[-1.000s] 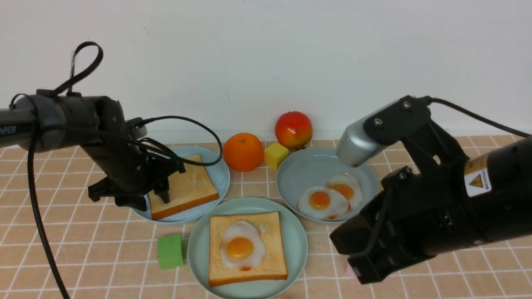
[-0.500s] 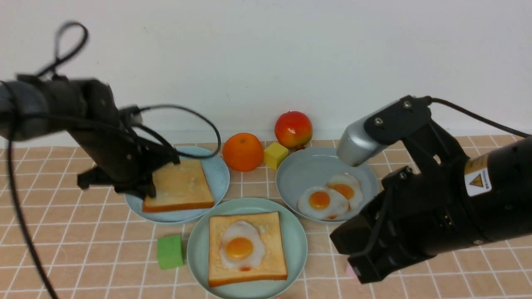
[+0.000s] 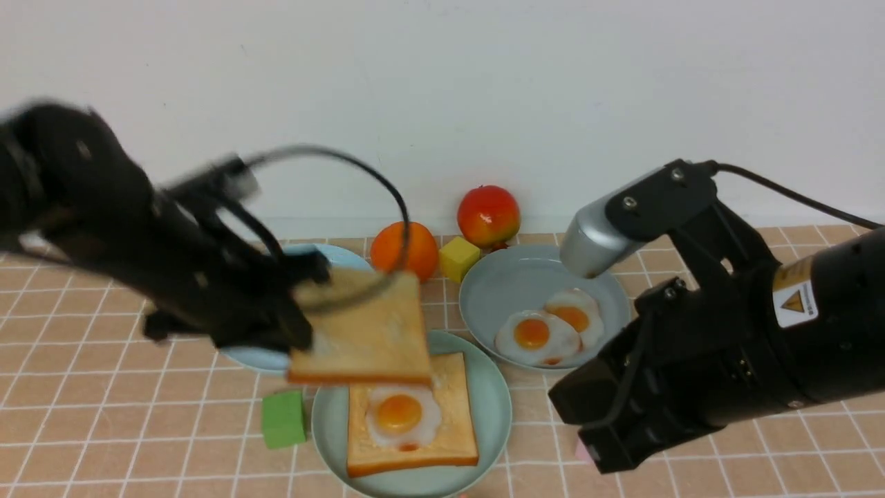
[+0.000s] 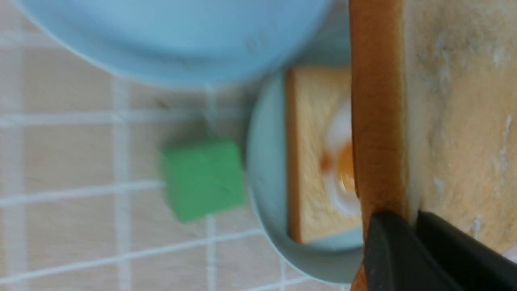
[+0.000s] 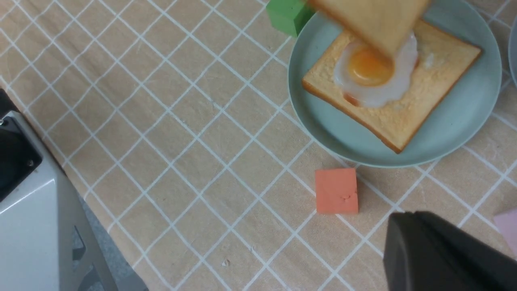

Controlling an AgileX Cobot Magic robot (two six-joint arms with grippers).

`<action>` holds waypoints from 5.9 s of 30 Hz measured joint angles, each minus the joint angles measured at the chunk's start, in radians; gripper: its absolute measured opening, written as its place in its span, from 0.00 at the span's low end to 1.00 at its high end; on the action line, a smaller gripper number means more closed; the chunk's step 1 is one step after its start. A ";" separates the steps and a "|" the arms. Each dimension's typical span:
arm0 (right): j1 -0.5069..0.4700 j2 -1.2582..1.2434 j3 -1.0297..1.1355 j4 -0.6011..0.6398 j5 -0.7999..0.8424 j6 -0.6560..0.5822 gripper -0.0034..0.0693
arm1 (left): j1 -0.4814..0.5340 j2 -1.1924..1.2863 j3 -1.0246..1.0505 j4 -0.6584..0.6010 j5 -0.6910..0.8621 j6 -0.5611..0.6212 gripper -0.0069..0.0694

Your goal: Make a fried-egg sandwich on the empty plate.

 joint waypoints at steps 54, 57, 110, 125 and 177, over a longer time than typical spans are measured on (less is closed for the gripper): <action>0.000 -0.325 0.198 -0.301 -0.046 0.436 0.15 | -0.095 -0.561 0.133 -0.009 0.223 0.083 0.10; 0.000 -0.502 0.311 -0.314 -0.114 0.441 0.15 | -0.095 -0.692 0.201 -0.022 0.268 0.053 0.07; 0.000 -1.144 0.593 -0.363 -0.105 0.443 0.05 | 0.152 -1.574 1.025 0.592 -0.375 -0.430 0.07; 0.000 -1.144 0.593 -0.363 -0.103 0.443 0.06 | 0.181 -1.576 1.066 0.631 -0.312 -0.336 0.08; -0.757 -1.234 0.960 -0.239 -0.395 0.099 0.13 | 0.181 -1.576 1.067 0.633 -0.313 -0.335 0.09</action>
